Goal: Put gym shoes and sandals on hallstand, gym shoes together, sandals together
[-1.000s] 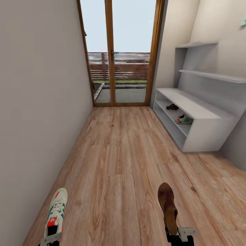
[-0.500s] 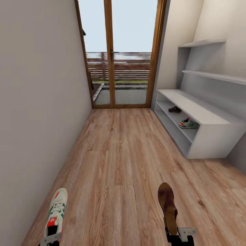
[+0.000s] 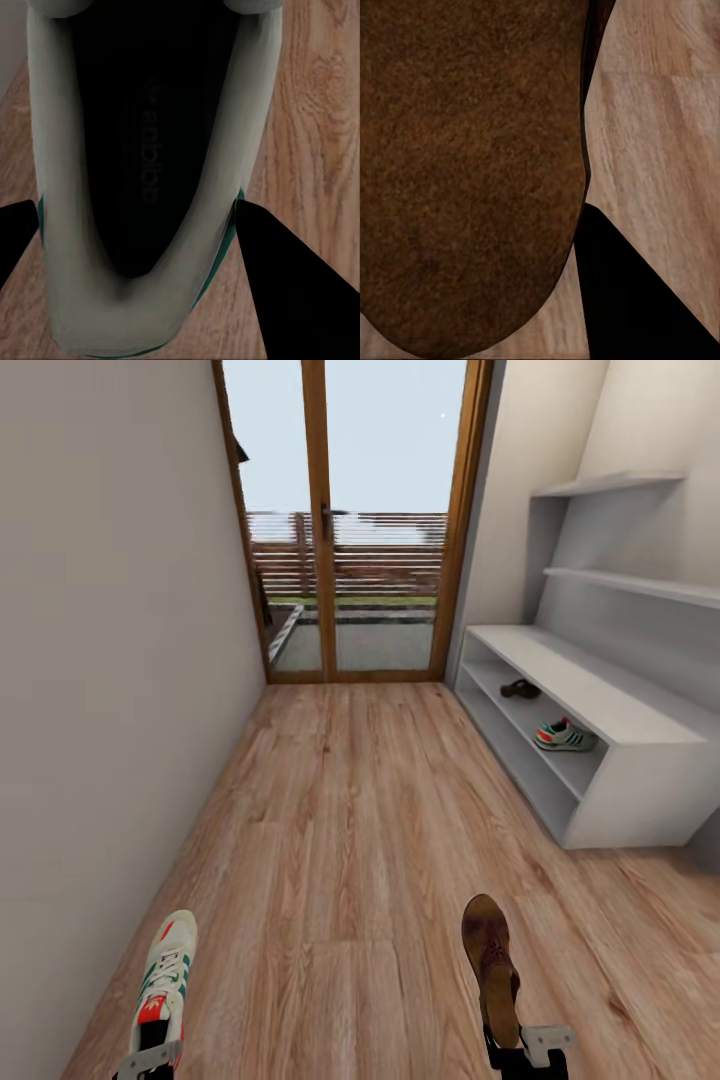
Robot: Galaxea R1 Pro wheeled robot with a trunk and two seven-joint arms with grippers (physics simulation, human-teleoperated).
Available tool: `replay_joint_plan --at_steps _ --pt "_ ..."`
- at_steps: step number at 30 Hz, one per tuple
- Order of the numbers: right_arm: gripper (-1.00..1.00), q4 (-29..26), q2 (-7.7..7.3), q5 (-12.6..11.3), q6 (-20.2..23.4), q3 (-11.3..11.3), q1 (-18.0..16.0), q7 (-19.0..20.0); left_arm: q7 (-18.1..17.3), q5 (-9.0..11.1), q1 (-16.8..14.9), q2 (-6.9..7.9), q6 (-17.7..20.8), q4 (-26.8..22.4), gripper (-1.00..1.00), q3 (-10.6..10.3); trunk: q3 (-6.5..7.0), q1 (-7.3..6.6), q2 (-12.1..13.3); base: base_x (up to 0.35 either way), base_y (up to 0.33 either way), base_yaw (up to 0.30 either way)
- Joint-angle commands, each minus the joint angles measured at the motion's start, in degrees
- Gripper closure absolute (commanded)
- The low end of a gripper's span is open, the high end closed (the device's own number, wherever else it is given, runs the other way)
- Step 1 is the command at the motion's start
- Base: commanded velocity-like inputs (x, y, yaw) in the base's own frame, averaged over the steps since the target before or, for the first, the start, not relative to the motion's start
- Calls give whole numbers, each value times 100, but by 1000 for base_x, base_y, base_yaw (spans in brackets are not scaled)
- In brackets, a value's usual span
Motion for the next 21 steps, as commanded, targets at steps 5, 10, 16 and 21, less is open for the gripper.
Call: replay_joint_plan --at_steps 5,10,16,21 --pt "100 3 0 23 -14 -36 -4 24 -37 -48 -6 -2 -21 3 100 51 -5 2 -2 340 0 0" --pt "100 3 0 23 -17 -36 -4 24 -37 -48 -6 -2 -21 3 100 51 -5 2 -2 340 0 0" --pt "100 3 0 21 -16 -36 -4 24 -37 -48 -6 -2 -21 3 100 51 -5 2 -2 340 0 0" --pt "100 3 0 22 -16 -36 -4 24 -37 -48 -6 -2 -21 3 100 51 -5 2 -2 340 0 0"
